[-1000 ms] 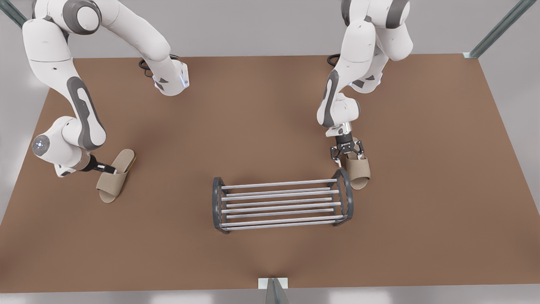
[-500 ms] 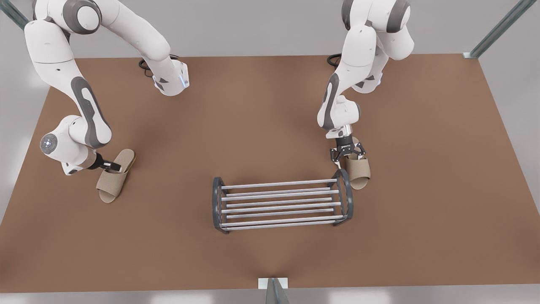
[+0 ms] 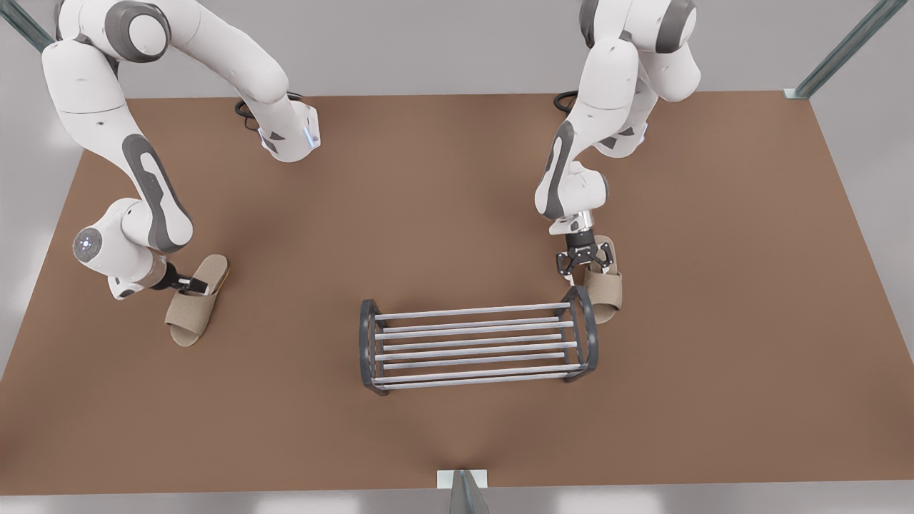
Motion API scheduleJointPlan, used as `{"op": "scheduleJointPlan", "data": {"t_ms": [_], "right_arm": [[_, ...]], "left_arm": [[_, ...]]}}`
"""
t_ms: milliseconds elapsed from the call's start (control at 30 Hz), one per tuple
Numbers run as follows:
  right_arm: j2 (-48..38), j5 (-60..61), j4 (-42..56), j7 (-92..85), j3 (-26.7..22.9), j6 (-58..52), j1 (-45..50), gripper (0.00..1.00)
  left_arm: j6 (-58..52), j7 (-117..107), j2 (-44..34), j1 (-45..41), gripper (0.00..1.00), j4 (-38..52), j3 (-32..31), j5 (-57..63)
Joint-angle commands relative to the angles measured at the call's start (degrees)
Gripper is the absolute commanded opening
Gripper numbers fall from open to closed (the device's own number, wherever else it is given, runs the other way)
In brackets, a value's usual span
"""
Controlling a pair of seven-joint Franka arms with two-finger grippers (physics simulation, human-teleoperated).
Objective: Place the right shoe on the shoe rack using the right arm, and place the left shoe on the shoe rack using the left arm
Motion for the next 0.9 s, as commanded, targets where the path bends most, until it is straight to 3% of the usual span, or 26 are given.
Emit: {"op": "scheduleJointPlan", "data": {"t_ms": [0,433,633,867], "right_arm": [[0.3,0.1,0.7,-0.8,0.0,0.4,0.0,1.00],[0.3,0.1,0.7,-4.2,0.0,0.0,-3.6,1.00],[-0.1,0.1,0.3,-6.0,0.0,-0.4,-4.9,1.00],[-0.3,0.2,-0.3,-6.1,0.3,-1.5,-6.6,1.00]], "left_arm": [[-0.3,-39.8,0.1,0.0,1.00,0.2,0.0,0.0],[-0.1,-39.9,0.3,0.5,0.90,1.4,0.0,1.2],[0.4,-39.8,-0.2,0.5,0.50,1.4,0.4,1.2],[2.0,-39.6,-2.6,1.3,0.24,1.4,1.8,4.0]]}}
